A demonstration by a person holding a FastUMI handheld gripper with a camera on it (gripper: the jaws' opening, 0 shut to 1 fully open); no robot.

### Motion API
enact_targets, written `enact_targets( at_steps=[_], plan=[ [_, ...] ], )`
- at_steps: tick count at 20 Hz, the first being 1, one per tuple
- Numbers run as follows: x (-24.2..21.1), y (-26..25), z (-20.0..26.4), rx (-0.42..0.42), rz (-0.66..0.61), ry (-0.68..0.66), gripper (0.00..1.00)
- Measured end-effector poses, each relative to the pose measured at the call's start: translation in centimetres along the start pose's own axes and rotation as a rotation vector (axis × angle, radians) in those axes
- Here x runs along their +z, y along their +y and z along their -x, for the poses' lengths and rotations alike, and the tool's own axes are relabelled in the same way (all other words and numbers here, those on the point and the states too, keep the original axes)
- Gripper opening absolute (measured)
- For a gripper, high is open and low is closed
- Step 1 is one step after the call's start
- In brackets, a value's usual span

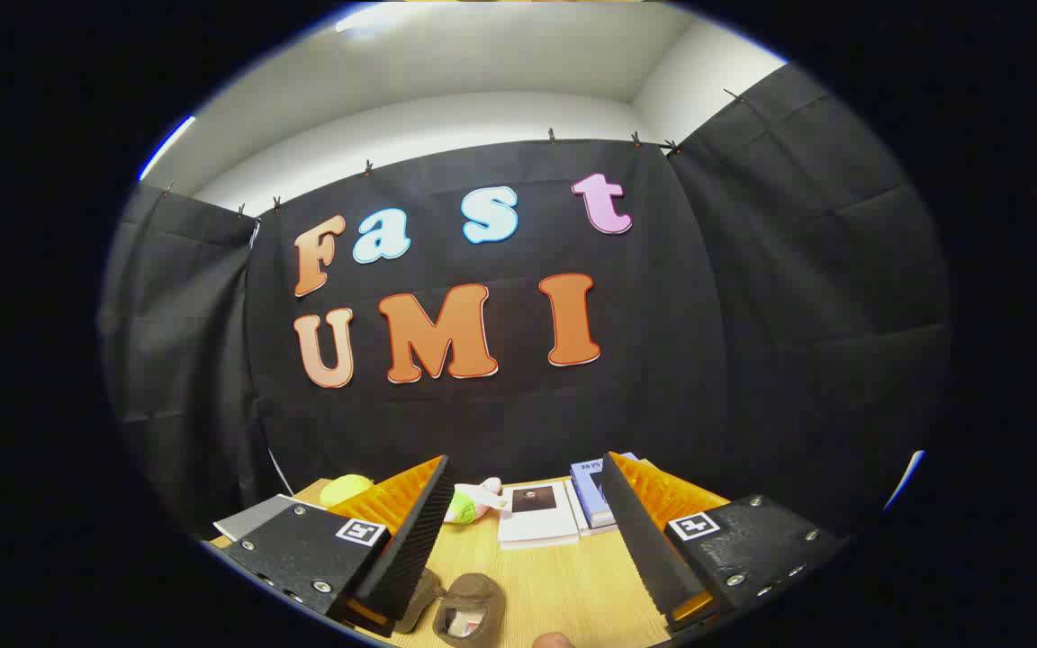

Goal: Open the storage box then place both shoes into the box .Put the left shoe in first, then the right shoe, with the right side of both shoes facing outward in a uniform manner.

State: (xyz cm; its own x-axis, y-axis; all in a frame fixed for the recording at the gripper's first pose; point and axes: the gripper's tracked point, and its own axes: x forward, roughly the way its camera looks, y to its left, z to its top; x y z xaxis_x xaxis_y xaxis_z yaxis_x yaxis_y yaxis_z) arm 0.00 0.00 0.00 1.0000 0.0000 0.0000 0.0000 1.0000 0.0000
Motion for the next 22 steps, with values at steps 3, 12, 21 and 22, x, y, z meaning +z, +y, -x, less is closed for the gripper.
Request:
enact_targets(
  at_steps=[3, 12, 21, 22],
  plan=[
    [-0.3, 0.6, 0.4, -0.001, -0.023, 0.008, 0.98],
    [0.5, 1.7, 0.8, 0.012, -0.039, -0.006, 0.98],
    [-2.8, 5.0, -2.5, 0.040, -0.038, 0.065, 0.98],
    [-3.3, 5.4, -3.1, 0.043, -0.041, 0.076, 0.98]
  ],
)
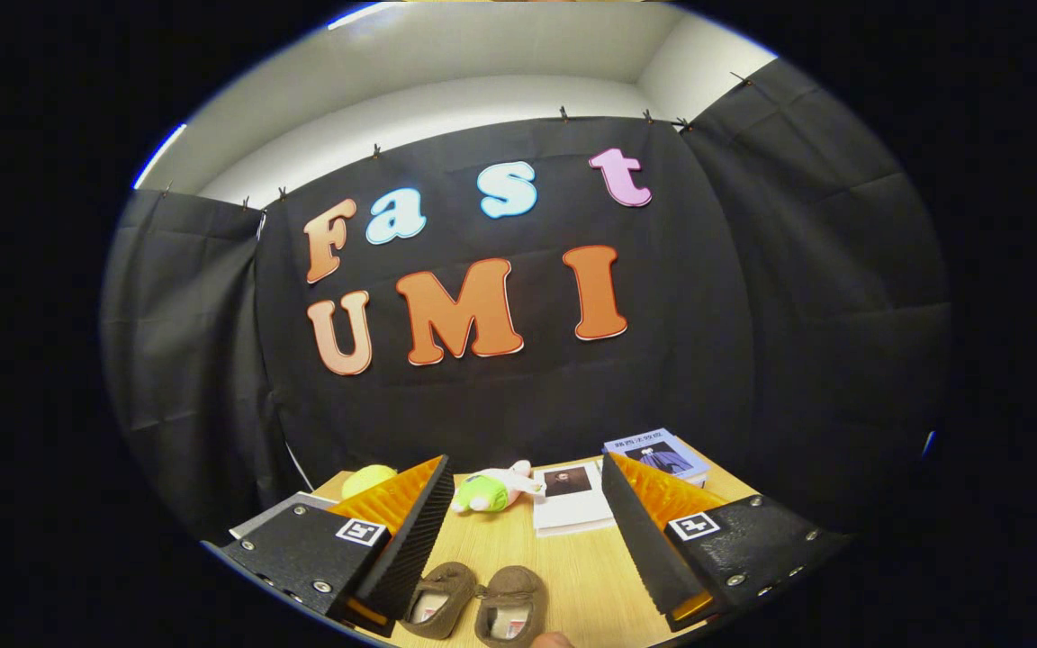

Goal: Open the storage box then place both shoes into the box .Put the left shoe in first, then the right shoe, with the right side of both shoes facing outward in a uniform manner.

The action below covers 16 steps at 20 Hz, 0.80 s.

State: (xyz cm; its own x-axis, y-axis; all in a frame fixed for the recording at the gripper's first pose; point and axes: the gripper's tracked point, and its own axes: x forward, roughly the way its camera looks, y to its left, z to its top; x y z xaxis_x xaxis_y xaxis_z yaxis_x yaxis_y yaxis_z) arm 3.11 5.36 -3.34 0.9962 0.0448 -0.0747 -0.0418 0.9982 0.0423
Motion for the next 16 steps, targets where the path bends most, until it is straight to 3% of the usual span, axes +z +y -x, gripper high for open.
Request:
enact_targets(
  at_steps=[3, 10, 16],
  plan=[
    [-3.0, 3.0, -1.9, 0.057, -0.040, 0.049, 0.98],
    [-14.7, 16.2, -3.6, 0.371, -0.211, 0.342, 0.98],
    [-20.9, 23.2, -3.4, 0.494, -0.305, 0.485, 0.98]
  ],
)
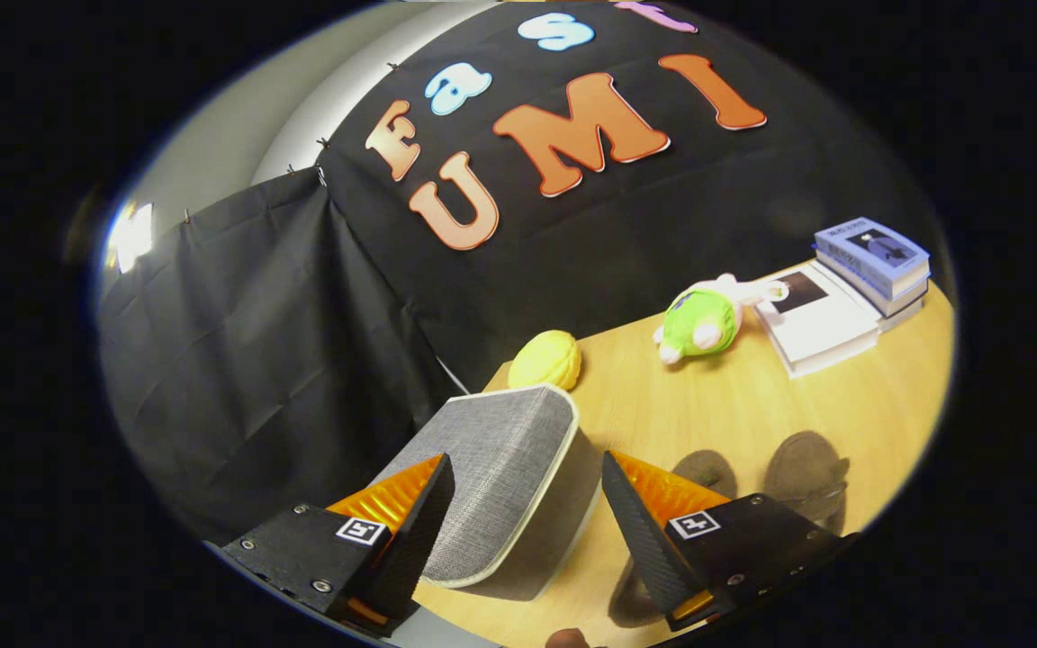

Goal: Open the storage box then place both shoes into the box .Put the left shoe in first, then the right shoe, with the right side of both shoes facing outward in a uniform manner.

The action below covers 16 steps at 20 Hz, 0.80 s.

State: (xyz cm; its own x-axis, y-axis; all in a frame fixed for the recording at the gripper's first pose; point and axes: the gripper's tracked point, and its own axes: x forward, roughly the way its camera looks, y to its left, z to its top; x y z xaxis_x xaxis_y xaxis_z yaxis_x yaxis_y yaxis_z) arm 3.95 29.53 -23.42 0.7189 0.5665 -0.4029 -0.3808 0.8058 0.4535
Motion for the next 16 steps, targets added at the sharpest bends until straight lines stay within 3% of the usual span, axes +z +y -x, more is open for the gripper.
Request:
enact_targets(
  at_steps=[16],
  plan=[
    [-4.8, 2.0, -6.3, 0.159, -0.320, 0.140, 0.98]
  ],
)
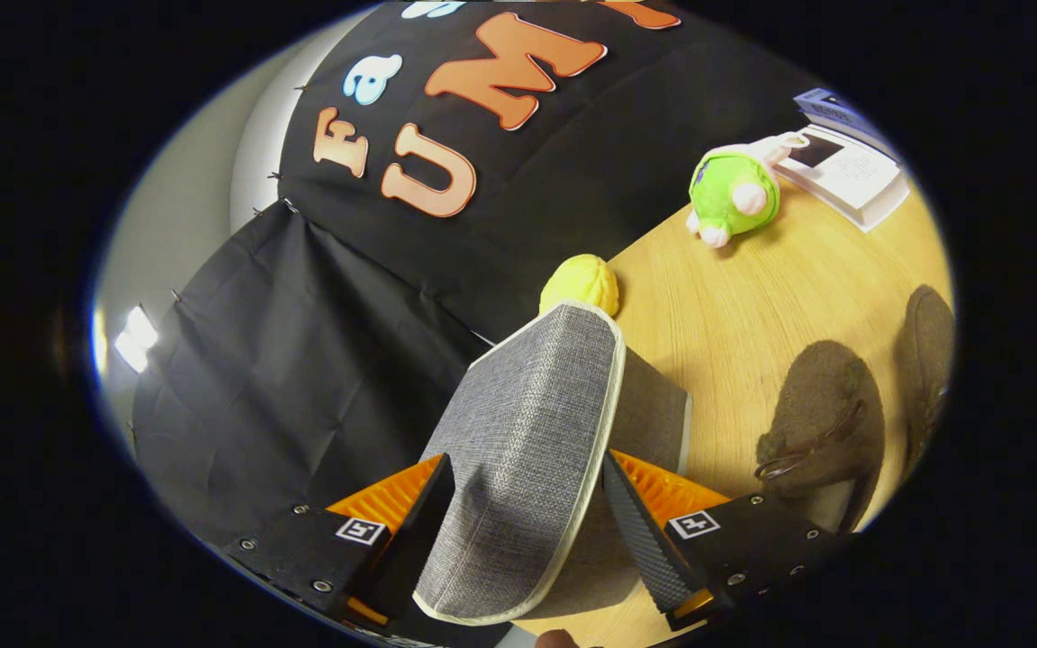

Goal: Open the storage box then place both shoes into the box .Put the left shoe in first, then the right shoe, with the right side of both shoes facing outward in a uniform manner.

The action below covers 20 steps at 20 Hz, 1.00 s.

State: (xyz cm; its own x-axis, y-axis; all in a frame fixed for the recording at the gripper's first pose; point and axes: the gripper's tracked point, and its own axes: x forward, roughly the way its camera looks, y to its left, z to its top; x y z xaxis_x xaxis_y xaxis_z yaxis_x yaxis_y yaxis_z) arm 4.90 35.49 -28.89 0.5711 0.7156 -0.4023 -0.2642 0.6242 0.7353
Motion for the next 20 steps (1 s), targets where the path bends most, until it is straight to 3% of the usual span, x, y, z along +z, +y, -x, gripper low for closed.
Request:
enact_targets(
  at_steps=[5, 10, 18, 20],
  plan=[
    [-0.2, -0.5, -1.0, 0.055, -0.168, 0.026, 0.98],
    [-0.1, -0.6, -1.0, 0.064, -0.208, 0.022, 0.95],
    [0.9, -0.5, 0.0, 0.110, -0.242, 0.005, 0.67],
    [1.1, -0.7, 0.3, 0.109, -0.276, 0.018, 0.54]
  ],
)
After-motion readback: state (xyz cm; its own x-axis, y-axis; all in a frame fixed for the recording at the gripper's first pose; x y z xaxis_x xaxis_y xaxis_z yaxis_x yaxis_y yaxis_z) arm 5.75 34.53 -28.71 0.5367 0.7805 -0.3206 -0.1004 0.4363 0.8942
